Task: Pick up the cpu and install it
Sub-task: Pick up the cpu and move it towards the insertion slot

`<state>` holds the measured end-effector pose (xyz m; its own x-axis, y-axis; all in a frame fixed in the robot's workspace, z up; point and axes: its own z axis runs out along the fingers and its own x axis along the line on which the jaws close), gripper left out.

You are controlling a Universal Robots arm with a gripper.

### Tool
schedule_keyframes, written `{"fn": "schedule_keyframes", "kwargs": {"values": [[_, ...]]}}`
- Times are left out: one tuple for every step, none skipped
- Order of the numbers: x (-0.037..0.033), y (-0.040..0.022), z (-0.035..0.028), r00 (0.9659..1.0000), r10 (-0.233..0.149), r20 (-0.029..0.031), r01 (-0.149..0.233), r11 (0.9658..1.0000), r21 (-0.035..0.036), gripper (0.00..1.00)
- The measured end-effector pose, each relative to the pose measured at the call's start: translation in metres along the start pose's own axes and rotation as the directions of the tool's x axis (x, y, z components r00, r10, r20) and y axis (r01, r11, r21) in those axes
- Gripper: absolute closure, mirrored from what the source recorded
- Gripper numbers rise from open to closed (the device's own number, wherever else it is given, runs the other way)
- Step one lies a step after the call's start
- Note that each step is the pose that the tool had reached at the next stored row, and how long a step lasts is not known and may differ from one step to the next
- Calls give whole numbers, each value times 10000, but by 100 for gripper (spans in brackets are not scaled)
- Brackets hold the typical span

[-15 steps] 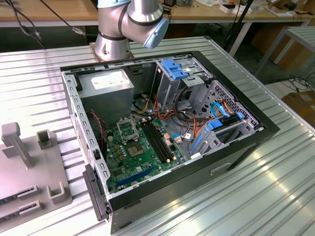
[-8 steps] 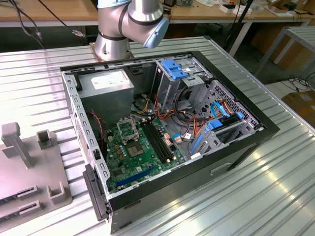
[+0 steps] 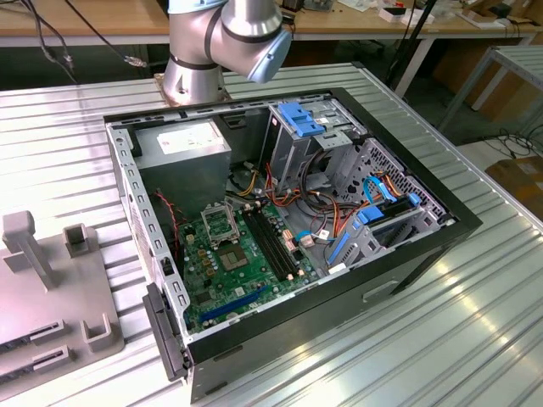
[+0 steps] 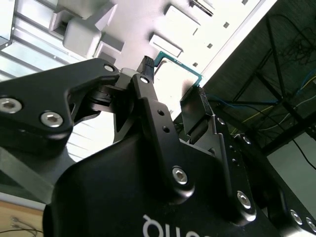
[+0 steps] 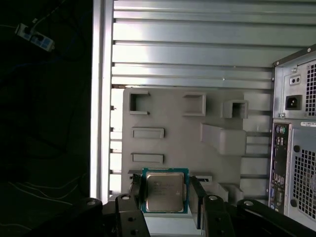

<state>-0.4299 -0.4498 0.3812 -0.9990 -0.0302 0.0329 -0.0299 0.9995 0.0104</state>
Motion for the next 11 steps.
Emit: {"fn": "schedule_keyframes", "kwargs": {"values": [[-18,-1,0,10000,0,1,0,10000,0,53],[-36,-1,-1,10000,0,0,0,10000,0,53],[-66,-2,-2,10000,0,0,0,10000,0,53],[-78,-2,-2,10000,-1,1,1,10000,-1,53],[-88,-3,-2,10000,-1,0,1,10000,0,53],[-100,-3,-3,10000,-1,0,1,10000,0,53],[-110,-3,-3,10000,0,0,0,10000,0,53],[-118,-4,-3,10000,0,1,0,10000,-1,53],[-128,-4,-4,10000,0,1,0,10000,-1,53],[-139,-5,-4,10000,0,0,0,10000,0,53],[-149,-5,-5,10000,0,-1,0,10000,0,53]]}}
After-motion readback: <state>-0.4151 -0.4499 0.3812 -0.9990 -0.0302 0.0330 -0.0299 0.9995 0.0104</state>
